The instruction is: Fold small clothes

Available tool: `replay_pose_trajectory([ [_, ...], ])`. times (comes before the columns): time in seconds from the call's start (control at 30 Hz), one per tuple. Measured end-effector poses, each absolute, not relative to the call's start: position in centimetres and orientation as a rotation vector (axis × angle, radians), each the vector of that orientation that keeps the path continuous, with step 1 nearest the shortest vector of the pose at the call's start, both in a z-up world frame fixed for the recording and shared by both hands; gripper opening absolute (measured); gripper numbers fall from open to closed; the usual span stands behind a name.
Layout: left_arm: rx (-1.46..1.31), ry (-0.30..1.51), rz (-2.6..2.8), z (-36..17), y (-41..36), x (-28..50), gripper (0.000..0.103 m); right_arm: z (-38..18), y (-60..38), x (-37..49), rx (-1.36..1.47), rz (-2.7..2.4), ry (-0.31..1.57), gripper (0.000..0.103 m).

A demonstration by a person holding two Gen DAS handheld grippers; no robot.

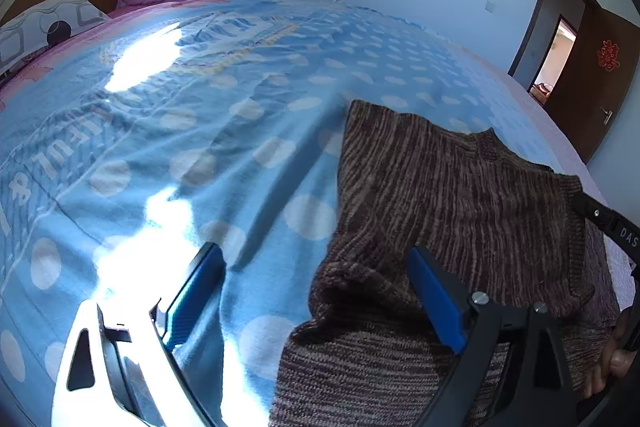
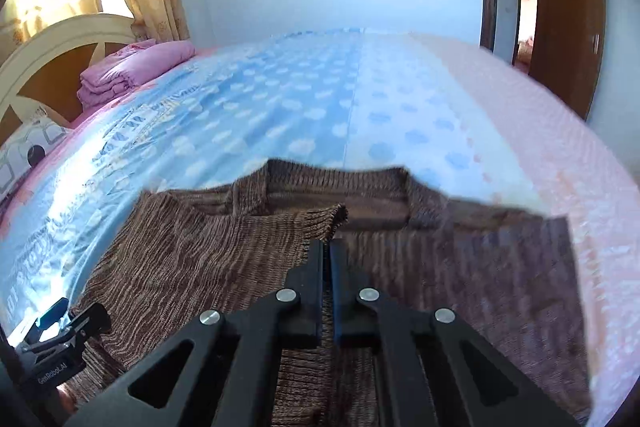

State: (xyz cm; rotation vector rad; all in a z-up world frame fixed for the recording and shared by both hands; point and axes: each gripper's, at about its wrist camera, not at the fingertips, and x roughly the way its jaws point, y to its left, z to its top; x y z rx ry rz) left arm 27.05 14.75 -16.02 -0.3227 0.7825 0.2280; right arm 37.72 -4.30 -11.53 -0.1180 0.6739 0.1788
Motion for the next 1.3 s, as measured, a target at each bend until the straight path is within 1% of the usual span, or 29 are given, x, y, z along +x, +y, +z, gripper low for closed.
replay_pose_trajectory([
  [0.3, -0.329, 0.778, 0.218, -16.1, 14.8, 27.0, 0.097, -14.1, -6.8, 39.0, -0.038, 0.126, 0.769, 0.002],
  [0.43, -0.327, 0.781, 0.215, -16.1, 14.8, 27.1, 0.099, -14.0, -7.9, 39.5, 0.014, 0.126, 0.78, 0.003],
  [0.53, -0.334, 0.778, 0.209, -16.1, 14.9, 27.2, 0.099, -13.5, -9.4, 38.9, 0.071, 0.102, 0.799, 0.008],
  [0.57, -0.334, 0.778, 0.207, -16.1, 14.9, 27.2, 0.1, -13.3, -10.5, 38.4, 0.125, 0.088, 0.816, 0.011],
  [0.6, -0.333, 0.778, 0.206, -16.1, 14.9, 27.2, 0.1, -13.2, -11.3, 37.8, 0.182, 0.092, 0.825, 0.024],
  [0.63, -0.331, 0.778, 0.206, -16.2, 14.9, 27.2, 0.1, -13.1, -12.0, 36.9, 0.241, 0.107, 0.832, 0.043],
  [0.67, -0.33, 0.778, 0.205, -16.2, 14.9, 27.3, 0.101, -13.1, -12.4, 36.0, 0.283, 0.134, 0.835, 0.05],
  [0.7, -0.329, 0.778, 0.204, -16.2, 14.8, 27.3, 0.101, -13.2, -12.3, 34.8, 0.308, 0.181, 0.838, 0.052],
  [0.8, -0.331, 0.776, 0.202, -16.2, 14.8, 27.3, 0.101, -13.5, -10.8, 32.2, 0.281, 0.279, 0.855, 0.052],
  [0.9, -0.332, 0.775, 0.201, -16.2, 14.8, 27.3, 0.102, -14.6, -8.9, 31.6, 0.252, 0.318, 0.889, 0.051],
  [0.97, -0.331, 0.776, 0.201, -16.2, 14.9, 27.3, 0.102, -14.5, -7.7, 31.7, 0.163, 0.279, 0.86, 0.031],
  [1.0, -0.333, 0.775, 0.198, -16.2, 14.8, 27.3, 0.102, -14.4, -7.2, 31.9, 0.131, 0.273, 0.862, 0.014],
  [1.1, -0.345, 0.771, 0.187, -16.3, 15.0, 27.2, 0.103, -13.3, -6.9, 31.6, 0.082, 0.259, 0.84, 0.009],
  [1.2, -0.35, 0.766, 0.185, -16.2, 15.1, 27.1, 0.103, -12.2, -7.0, 30.8, -0.015, 0.222, 0.787, 0.009],
  [1.23, -0.349, 0.767, 0.186, -16.2, 15.1, 27.1, 0.103, -12.5, -7.2, 31.0, -0.036, 0.208, 0.8, 0.006],
  [1.3, -0.342, 0.769, 0.192, -16.2, 15.0, 27.2, 0.103, -13.9, -7.6, 31.3, -0.072, 0.168, 0.843, 0.005],
])
